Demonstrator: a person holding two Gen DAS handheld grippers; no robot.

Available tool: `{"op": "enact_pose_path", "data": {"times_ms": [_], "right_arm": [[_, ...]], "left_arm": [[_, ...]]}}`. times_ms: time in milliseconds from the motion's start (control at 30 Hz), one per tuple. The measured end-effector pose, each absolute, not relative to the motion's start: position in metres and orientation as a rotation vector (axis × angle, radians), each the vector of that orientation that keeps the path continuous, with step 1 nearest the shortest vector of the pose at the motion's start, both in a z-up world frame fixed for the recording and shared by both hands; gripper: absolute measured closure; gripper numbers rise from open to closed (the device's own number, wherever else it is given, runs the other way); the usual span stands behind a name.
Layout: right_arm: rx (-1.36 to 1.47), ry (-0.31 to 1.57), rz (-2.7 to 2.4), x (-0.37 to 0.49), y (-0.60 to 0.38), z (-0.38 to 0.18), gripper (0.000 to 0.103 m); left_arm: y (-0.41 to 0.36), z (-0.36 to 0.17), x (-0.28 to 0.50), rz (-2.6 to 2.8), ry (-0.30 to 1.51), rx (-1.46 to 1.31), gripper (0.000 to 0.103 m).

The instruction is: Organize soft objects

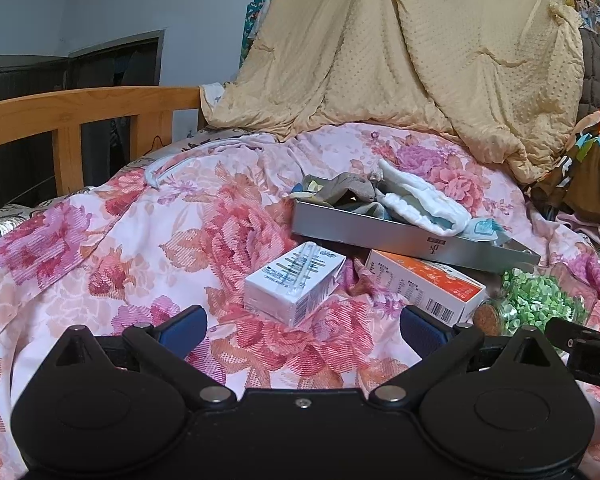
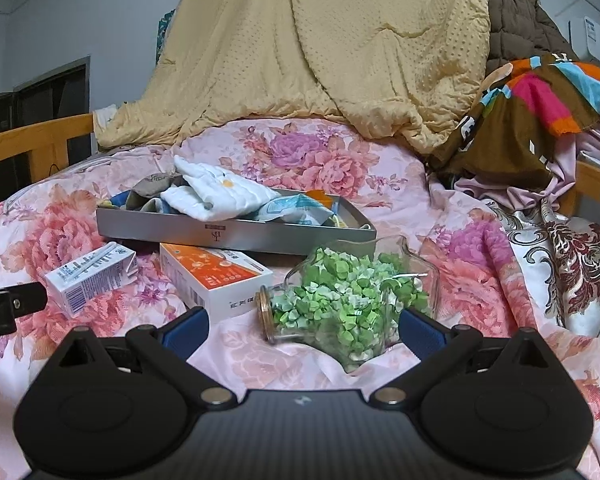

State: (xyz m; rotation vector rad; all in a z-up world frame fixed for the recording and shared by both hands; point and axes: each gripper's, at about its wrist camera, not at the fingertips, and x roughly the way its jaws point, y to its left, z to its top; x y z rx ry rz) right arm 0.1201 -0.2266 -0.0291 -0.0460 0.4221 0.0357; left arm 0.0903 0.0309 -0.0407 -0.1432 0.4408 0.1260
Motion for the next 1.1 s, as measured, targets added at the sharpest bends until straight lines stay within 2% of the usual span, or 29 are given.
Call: {"op": "enact_pose_path", "data": {"times_ms": [1100], "right_arm": [[-0.038,0.46,0.036,0.124,-0.2289,-0.0331,0.0]], "left_arm": [[0.0312,-0.0436,0.0917,0.125,0.45,-0.138,0.001]]}}
